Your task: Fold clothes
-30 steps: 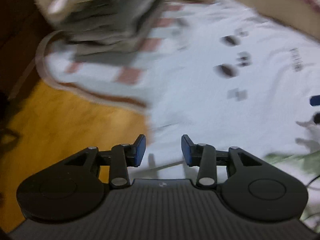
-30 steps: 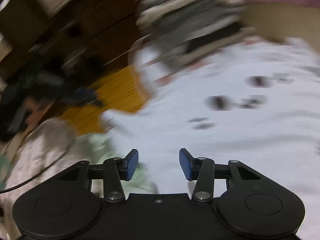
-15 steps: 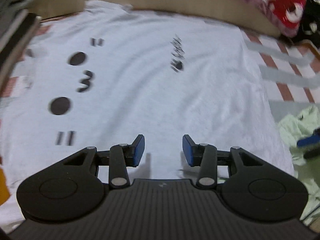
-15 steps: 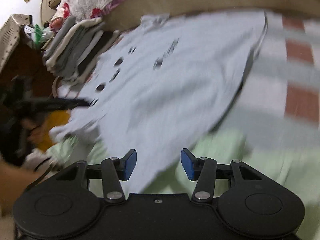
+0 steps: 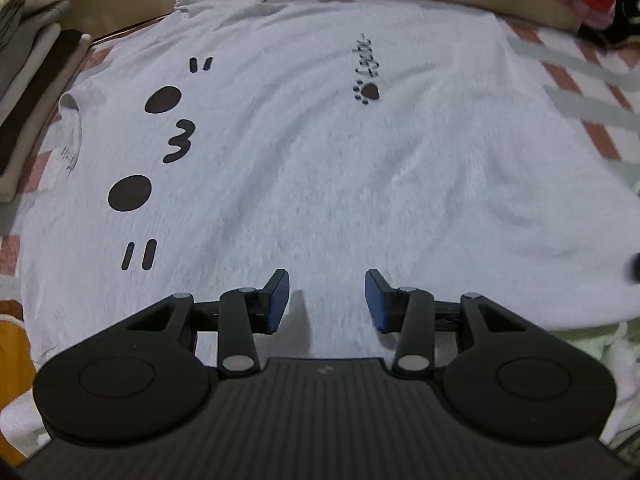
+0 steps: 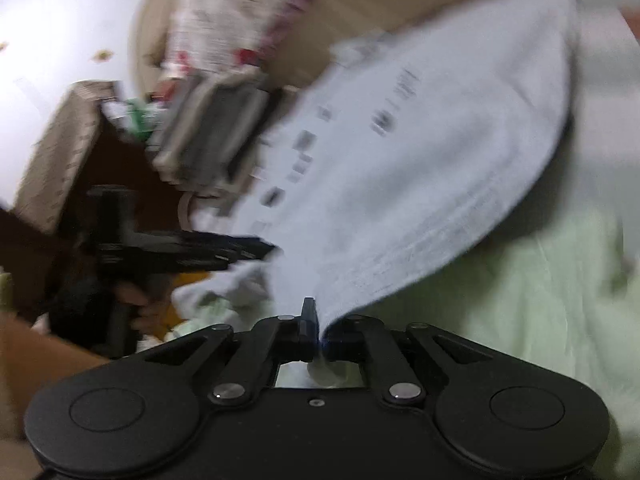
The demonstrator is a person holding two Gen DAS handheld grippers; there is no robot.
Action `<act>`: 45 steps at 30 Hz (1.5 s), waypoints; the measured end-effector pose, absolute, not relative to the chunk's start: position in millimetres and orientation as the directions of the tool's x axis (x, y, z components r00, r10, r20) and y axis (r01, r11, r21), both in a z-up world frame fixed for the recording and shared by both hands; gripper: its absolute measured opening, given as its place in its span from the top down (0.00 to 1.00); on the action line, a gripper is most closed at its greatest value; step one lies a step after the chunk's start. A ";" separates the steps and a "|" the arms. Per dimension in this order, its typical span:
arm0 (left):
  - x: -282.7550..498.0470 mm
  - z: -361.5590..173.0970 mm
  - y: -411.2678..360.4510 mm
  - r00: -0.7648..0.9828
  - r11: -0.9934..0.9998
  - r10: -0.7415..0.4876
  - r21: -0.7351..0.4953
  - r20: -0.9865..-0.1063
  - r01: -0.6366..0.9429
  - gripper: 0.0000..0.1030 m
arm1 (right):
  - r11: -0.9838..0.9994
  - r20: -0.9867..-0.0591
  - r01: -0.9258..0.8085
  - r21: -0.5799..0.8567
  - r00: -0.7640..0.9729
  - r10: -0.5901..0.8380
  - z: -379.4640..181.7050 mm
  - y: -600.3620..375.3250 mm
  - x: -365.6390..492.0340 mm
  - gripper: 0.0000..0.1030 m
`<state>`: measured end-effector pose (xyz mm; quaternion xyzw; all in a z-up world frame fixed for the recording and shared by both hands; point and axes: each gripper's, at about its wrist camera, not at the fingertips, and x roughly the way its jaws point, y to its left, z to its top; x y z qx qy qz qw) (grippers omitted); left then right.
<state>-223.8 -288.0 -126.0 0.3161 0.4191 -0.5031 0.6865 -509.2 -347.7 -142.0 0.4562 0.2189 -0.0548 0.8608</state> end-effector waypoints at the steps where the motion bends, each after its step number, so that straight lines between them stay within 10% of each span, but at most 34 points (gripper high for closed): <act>1: -222.7 -123.5 -287.0 0.132 0.288 -0.429 0.003 -0.893 0.958 0.60 | 0.584 -0.407 0.270 0.765 0.907 0.113 -127.7 -350.5 -517.7 0.95; 11: -232.9 -142.2 -277.8 0.080 0.211 -0.311 0.013 -0.947 0.977 0.51 | 0.636 -0.682 0.516 0.574 0.731 0.024 -103.5 -363.4 -575.9 0.95; 18: -223.7 -142.7 -265.3 0.106 0.234 -0.250 0.046 -0.962 0.971 0.49 | 0.525 -0.605 0.481 0.702 0.792 0.084 -130.0 -352.0 -579.5 0.95; 23: -217.3 -139.5 -262.1 0.139 0.228 -0.236 0.084 -0.962 0.970 0.45 | 0.701 -0.805 0.600 0.386 0.590 -0.062 -114.0 -339.9 -569.7 0.96; 34: -202.6 -113.5 -263.6 0.163 0.222 -0.292 0.099 -0.942 0.970 0.45 | 0.749 -0.832 0.559 0.356 0.554 -0.018 -98.4 -317.1 -568.2 0.95; 37: -190.5 -90.2 -268.0 0.180 0.261 -0.350 0.089 -0.919 0.961 0.45 | 0.758 -0.812 0.537 0.371 0.583 -0.016 -79.5 -324.4 -562.1 0.90; 41: -204.0 -81.3 -288.0 0.160 0.226 -0.399 0.072 -0.903 0.971 0.44 | 0.759 -0.755 0.571 0.313 0.635 -0.166 -45.6 -346.8 -560.6 0.53; 45: -231.0 -93.6 -320.0 0.086 0.164 -0.449 0.012 -0.889 0.986 0.44 | 0.698 -0.714 0.649 0.305 0.640 -0.284 -60.2 -399.8 -546.0 0.47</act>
